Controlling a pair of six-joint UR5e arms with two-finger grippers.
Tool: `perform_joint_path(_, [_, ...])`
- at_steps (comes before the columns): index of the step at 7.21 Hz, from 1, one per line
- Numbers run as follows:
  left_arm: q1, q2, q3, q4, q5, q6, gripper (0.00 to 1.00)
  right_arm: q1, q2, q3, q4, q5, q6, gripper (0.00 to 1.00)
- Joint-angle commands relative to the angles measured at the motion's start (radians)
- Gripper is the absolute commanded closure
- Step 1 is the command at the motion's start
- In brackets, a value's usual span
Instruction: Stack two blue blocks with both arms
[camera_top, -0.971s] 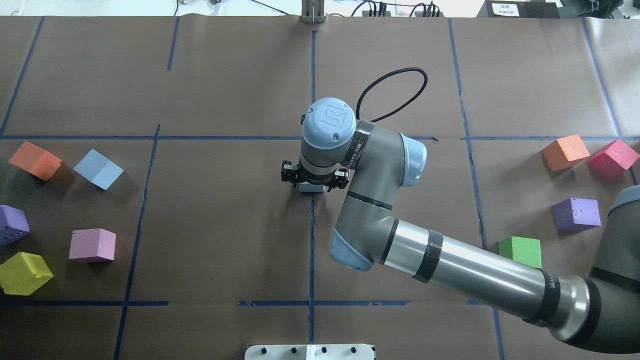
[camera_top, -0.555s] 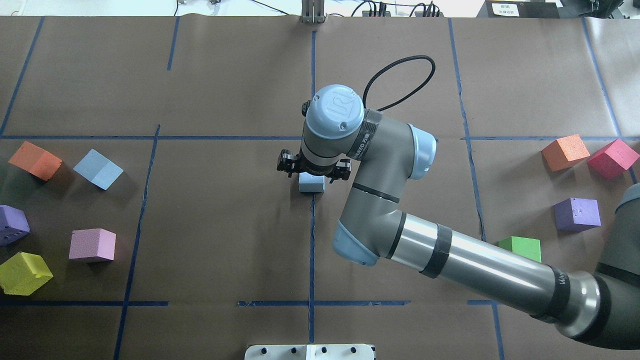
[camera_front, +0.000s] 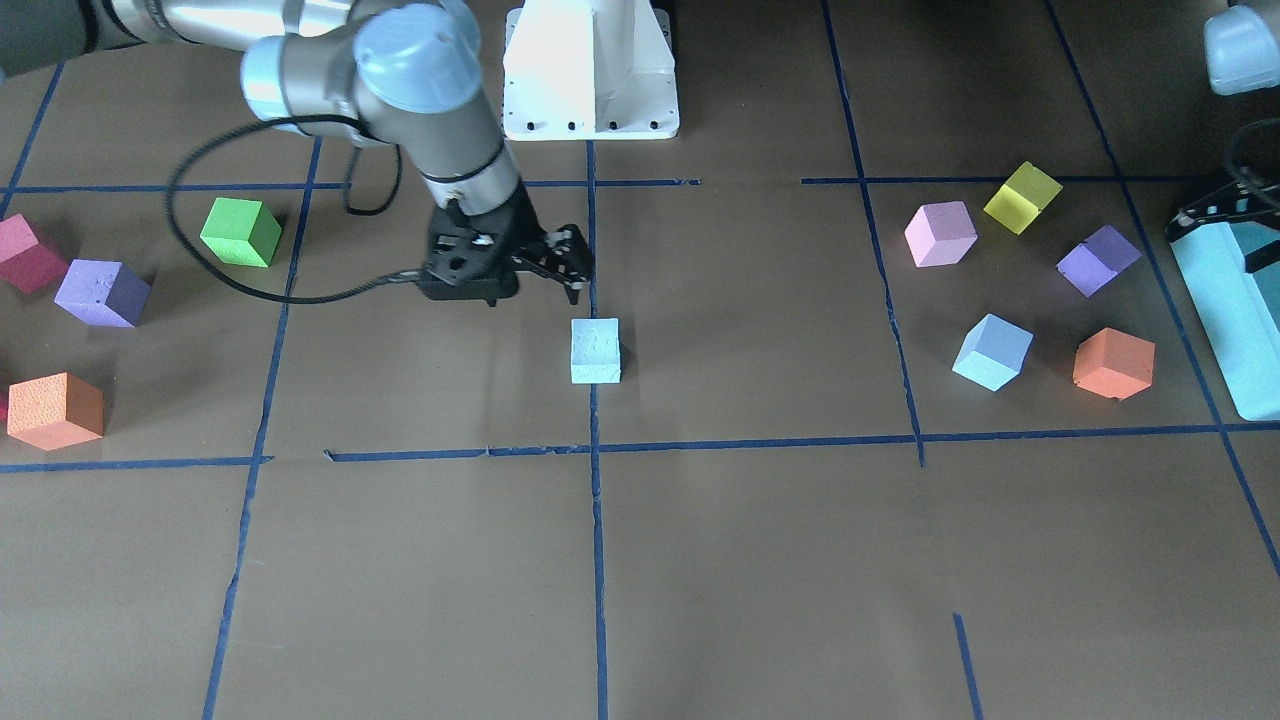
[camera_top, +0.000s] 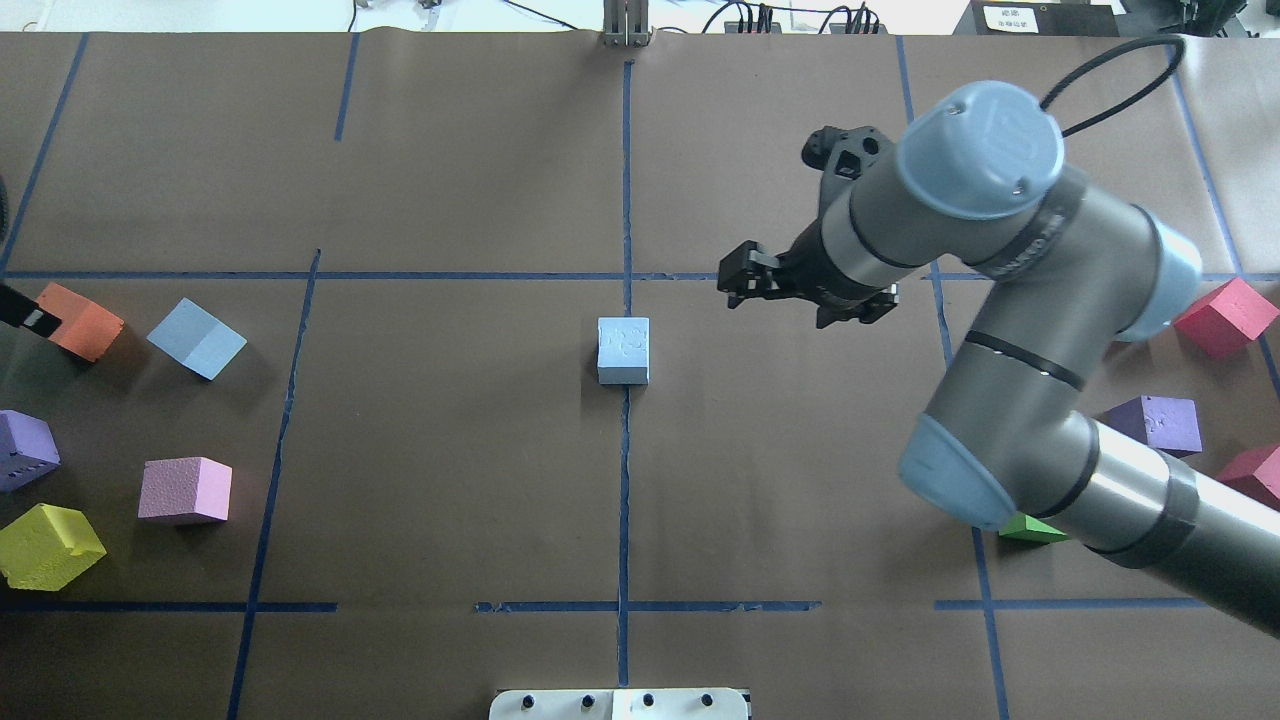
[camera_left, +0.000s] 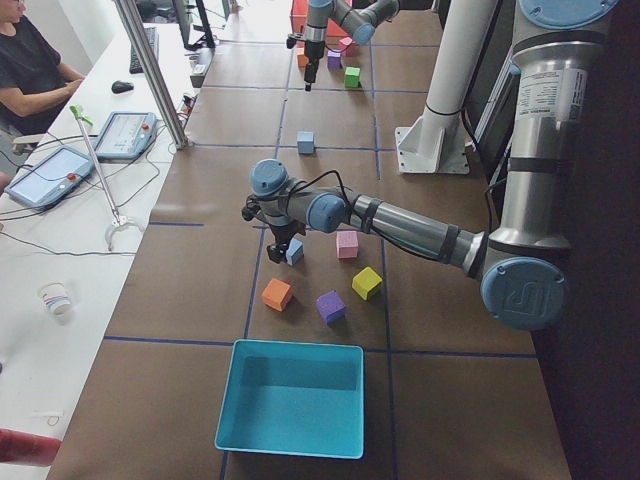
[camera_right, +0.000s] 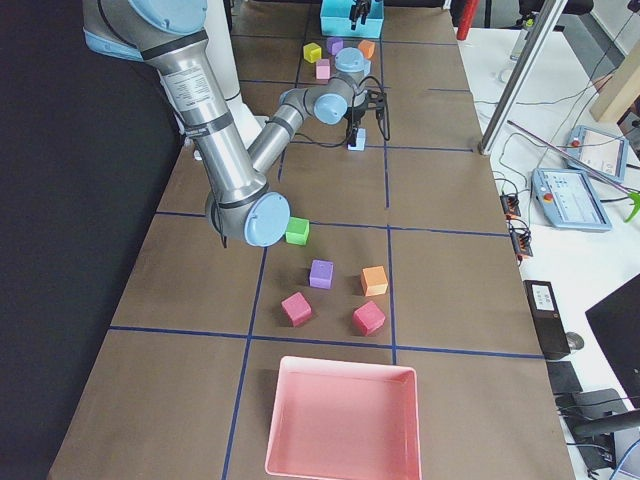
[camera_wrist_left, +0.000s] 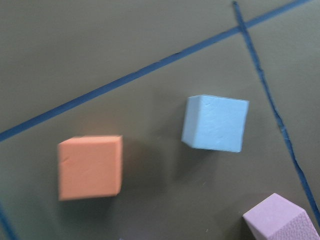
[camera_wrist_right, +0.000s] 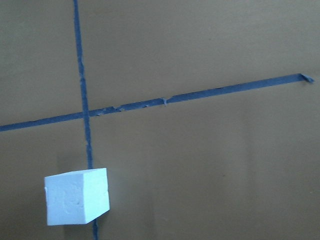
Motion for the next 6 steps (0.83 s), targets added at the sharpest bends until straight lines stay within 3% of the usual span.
perform_joint_path(1, [0.078,-0.02,0.11,-0.229,0.073,-0.051,0.0,0.055,-0.087,0.028,0.001,0.06,-0.078,0.0])
perform_joint_path(6, [0.202,-0.111,0.183,-0.234,0.117,-0.182,0.0,0.055,-0.109,0.03,0.005,0.055,-0.078,0.0])
